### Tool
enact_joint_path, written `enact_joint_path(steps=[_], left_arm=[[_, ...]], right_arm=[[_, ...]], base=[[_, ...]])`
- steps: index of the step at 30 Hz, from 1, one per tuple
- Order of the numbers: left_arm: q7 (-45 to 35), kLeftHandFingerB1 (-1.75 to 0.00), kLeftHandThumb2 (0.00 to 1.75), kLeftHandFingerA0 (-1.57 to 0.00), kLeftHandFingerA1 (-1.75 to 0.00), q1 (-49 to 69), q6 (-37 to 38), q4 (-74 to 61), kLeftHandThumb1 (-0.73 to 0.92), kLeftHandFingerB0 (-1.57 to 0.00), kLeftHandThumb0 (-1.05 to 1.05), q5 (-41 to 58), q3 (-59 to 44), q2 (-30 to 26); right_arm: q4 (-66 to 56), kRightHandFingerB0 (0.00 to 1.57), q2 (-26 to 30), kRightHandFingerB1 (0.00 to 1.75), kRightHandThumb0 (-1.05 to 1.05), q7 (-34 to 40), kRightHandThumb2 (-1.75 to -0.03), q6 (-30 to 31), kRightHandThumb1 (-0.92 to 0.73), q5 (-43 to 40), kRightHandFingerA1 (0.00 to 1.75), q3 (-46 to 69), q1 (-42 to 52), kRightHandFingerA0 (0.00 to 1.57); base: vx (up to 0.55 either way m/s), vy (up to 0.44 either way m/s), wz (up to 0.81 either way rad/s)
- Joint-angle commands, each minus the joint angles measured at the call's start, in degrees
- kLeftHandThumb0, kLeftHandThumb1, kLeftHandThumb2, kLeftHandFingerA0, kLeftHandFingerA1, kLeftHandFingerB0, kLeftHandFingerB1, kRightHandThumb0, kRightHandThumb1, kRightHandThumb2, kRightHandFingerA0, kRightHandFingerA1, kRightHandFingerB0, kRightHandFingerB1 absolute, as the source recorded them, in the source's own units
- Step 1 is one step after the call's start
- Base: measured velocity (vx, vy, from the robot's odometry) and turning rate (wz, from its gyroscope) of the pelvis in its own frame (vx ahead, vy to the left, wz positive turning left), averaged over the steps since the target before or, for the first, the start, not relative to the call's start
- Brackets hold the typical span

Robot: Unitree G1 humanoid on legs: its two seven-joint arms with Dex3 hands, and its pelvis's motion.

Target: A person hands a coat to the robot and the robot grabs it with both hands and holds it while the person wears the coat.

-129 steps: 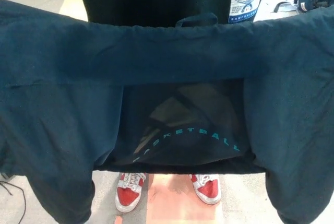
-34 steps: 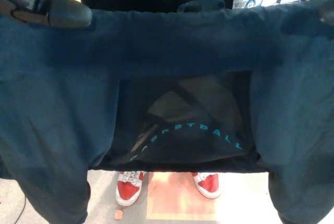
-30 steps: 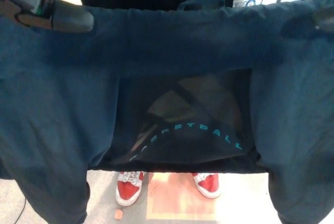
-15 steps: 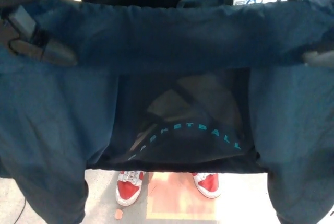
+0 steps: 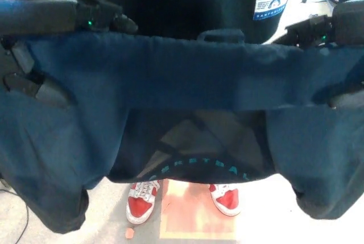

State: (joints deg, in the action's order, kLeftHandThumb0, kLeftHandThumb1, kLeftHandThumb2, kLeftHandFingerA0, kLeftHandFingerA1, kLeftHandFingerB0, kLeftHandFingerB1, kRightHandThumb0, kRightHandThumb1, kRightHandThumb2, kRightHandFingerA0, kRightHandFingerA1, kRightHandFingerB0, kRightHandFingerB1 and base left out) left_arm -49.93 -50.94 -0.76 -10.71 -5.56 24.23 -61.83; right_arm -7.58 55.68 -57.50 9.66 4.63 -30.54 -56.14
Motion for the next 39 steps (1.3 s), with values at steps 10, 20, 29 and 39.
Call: enact_joint_path(steps=[10, 20, 29, 39], left_arm=[[21.37, -1.52, 0.64, -0.74, -1.75, 18.53, 1.21, 0.94, 0.83, -0.62, -0.37, -18.32, -6.16, 4.12], [41.55, -1.44, 0.64, -0.83, -1.74, 23.32, 6.35, 4.93, 0.79, -0.72, -0.35, -26.61, -8.63, 10.67], [58.45, -1.52, 0.67, -0.84, -1.73, 28.59, 5.48, 8.3, 0.79, -0.67, -0.38, -34.54, -8.64, 13.57], [77.43, -1.58, 0.65, -0.9, -1.74, 29.61, 4.97, 11.47, 0.84, -0.66, -0.32, -39.9, -9.6, 17.97]], right_arm=[[1.09, 0.57, 1.26, 1.58, -0.3, 26.89, -0.63, -10.77, -0.85, 16.48, 1.75, 10.68, 22.88, 0.78], [2.62, 0.65, -3.27, 1.58, -0.32, 43.27, -0.63, -18.19, -0.83, 20.47, 1.75, 18.15, 30.39, 0.82], [-2.4, 0.89, -9.08, 1.17, -0.31, 54.46, -0.66, -13.34, -0.81, 25.65, 1.4, 24.49, 38.21, 1.05], [0.55, 0.89, -17.53, 1.07, -0.32, 62.95, -0.64, -7.47, -0.82, 25.41, 1.29, 28.63, 30.3, 1.04]], base=[[0.0, 0.0, 0.0], [0.0, 0.0, 0.0], [0.0, 0.0, 0.0], [0.0, 0.0, 0.0]])
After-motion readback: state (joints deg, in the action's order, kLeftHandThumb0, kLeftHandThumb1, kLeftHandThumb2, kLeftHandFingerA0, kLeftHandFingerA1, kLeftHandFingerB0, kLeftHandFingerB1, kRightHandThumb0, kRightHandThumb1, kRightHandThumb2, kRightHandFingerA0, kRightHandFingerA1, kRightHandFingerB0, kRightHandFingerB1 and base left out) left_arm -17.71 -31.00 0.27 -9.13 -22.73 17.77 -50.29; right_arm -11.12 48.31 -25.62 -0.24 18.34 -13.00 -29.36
